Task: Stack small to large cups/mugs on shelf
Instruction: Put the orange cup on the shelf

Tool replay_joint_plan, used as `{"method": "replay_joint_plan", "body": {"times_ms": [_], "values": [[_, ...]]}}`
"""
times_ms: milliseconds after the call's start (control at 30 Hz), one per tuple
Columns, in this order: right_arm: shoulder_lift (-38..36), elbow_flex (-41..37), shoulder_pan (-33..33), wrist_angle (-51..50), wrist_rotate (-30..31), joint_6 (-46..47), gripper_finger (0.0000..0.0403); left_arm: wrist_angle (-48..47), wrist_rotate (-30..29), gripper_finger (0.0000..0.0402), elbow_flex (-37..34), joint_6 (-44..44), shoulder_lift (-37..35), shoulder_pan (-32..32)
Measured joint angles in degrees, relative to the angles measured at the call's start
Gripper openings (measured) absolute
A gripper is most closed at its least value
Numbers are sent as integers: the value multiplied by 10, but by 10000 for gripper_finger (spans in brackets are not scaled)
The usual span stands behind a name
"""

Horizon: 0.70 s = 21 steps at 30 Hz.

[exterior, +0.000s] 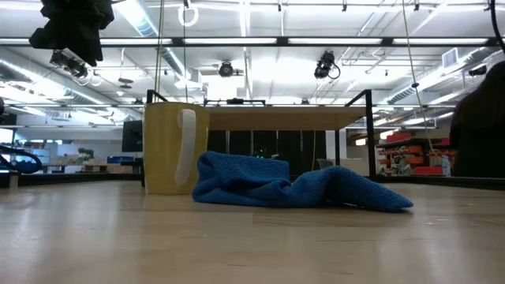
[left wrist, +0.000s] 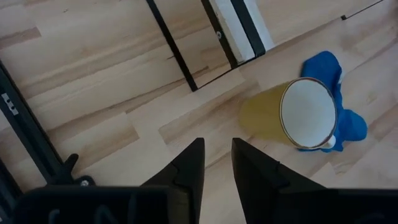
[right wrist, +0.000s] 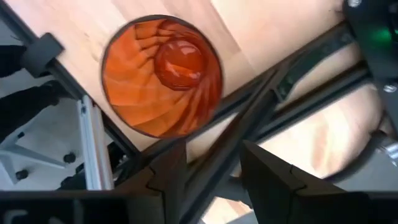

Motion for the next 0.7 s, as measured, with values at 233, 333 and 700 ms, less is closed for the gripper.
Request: {"method": "replay_joint_plan", "body": {"times_ms": [233, 333, 700], "values": [[1, -24, -9, 10, 2, 11, 156, 0, 0, 85, 0, -23, 0, 0], [-9, -55, -22, 34, 0, 6, 153, 0, 0, 91, 0, -24, 0, 0], [-49, -128, -50, 102, 0, -26, 146, 0, 4, 96, 0, -26, 0, 0]]}}
